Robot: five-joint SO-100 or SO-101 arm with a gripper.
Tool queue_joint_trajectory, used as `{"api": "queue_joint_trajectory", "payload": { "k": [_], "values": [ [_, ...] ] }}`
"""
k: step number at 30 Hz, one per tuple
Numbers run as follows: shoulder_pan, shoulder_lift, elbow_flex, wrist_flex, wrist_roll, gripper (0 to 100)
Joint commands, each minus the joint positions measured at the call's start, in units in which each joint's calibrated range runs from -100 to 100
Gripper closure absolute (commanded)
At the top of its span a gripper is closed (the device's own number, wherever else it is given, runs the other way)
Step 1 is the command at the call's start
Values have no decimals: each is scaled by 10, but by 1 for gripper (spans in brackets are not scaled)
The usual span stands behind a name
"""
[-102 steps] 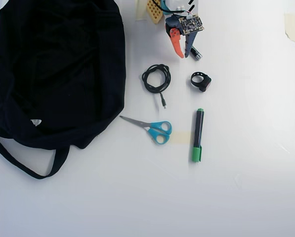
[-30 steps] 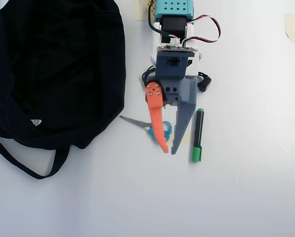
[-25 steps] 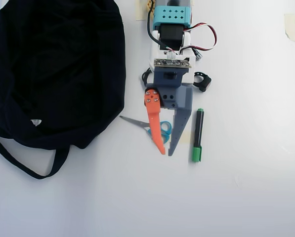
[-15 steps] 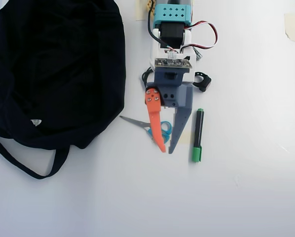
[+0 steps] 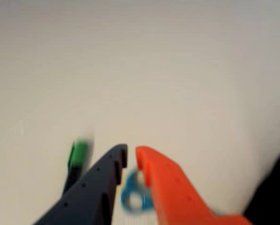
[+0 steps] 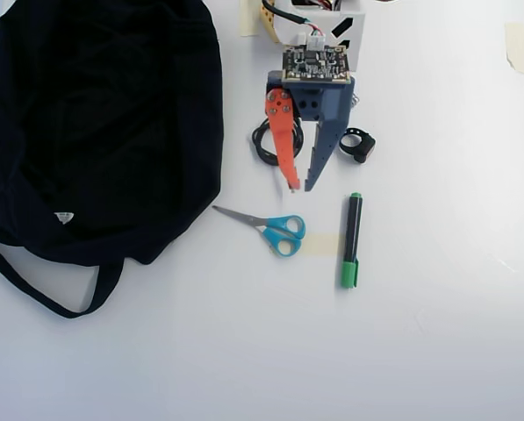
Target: Put the cable into the black bag
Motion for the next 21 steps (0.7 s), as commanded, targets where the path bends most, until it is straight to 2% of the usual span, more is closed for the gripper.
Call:
{"api": "queue_joint_trajectory", "payload": {
  "k": [1,9,21],
  "values": [
    [-1,-31,-4,84,2,97],
    [-1,-77,-3,261,3,98],
    [-5,-87,-3,362,3,97]
  ]
}}
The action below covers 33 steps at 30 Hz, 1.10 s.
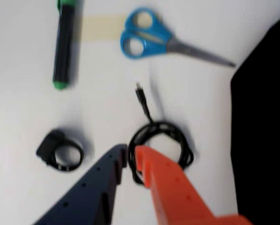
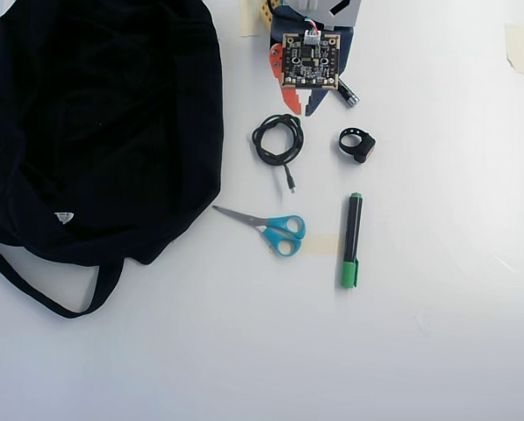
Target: Put the cable into the black bag
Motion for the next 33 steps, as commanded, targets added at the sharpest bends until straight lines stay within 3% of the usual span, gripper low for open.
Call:
{"api": "queue_joint_trajectory", "payload": {
  "k": [1,21,29,33],
  "values": [
    [-7,-22,-3,11,3,97],
    [-10,-21,77,10,4,96],
    [-10,-13,114,9,59,72],
    [-10,-11,137,2,74,69]
  ]
}}
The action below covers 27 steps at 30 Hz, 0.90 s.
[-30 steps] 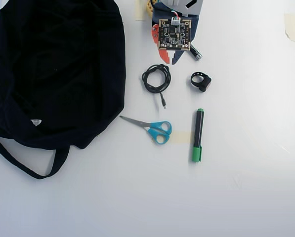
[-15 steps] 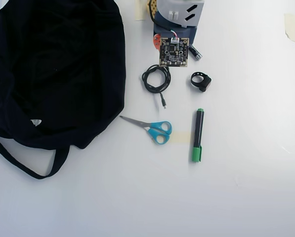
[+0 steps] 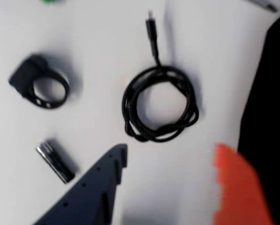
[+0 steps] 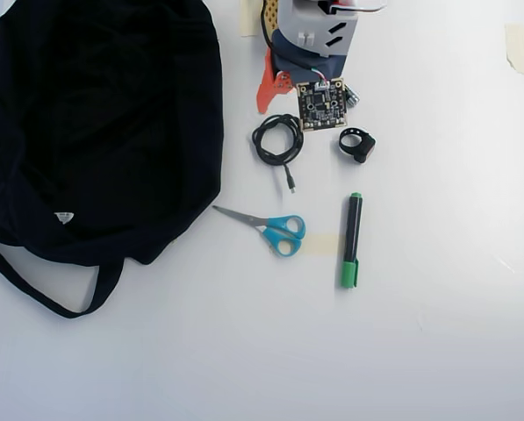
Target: Put the cable into the black bag
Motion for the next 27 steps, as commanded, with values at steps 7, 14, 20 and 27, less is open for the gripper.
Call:
{"api": "queue_joint_trajectory", "payload": {
  "k": [7,14,20,27],
  "values": [
    [-3,-9,66,-85,24,69],
    [1,-8,141,-179,69,69],
    [3,-7,199,-230,90,69],
    [3,-6,240,-269,99,68]
  ]
}}
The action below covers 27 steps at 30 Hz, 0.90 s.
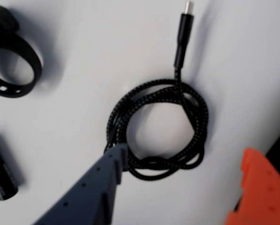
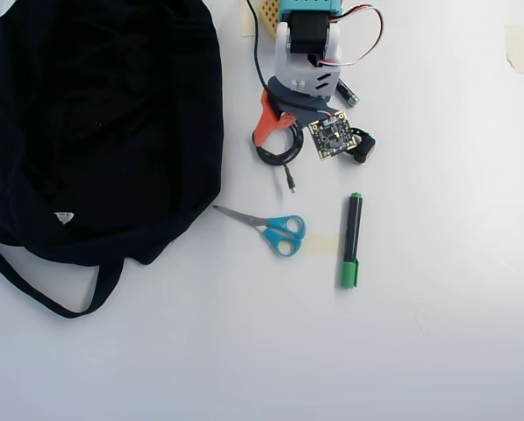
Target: Put the cable into the black bag
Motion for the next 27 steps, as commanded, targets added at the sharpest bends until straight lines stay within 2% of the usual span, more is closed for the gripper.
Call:
{"api": "queue_joint_trajectory", "payload": {
  "k": [1,7,18,27],
  "values": [
    [3,-4,4,-16,18,68],
    [19,77,-18,-28,56,68],
    [39,195,-115,-22,72,68],
    [39,255,-124,-22,74,68]
  ]
}}
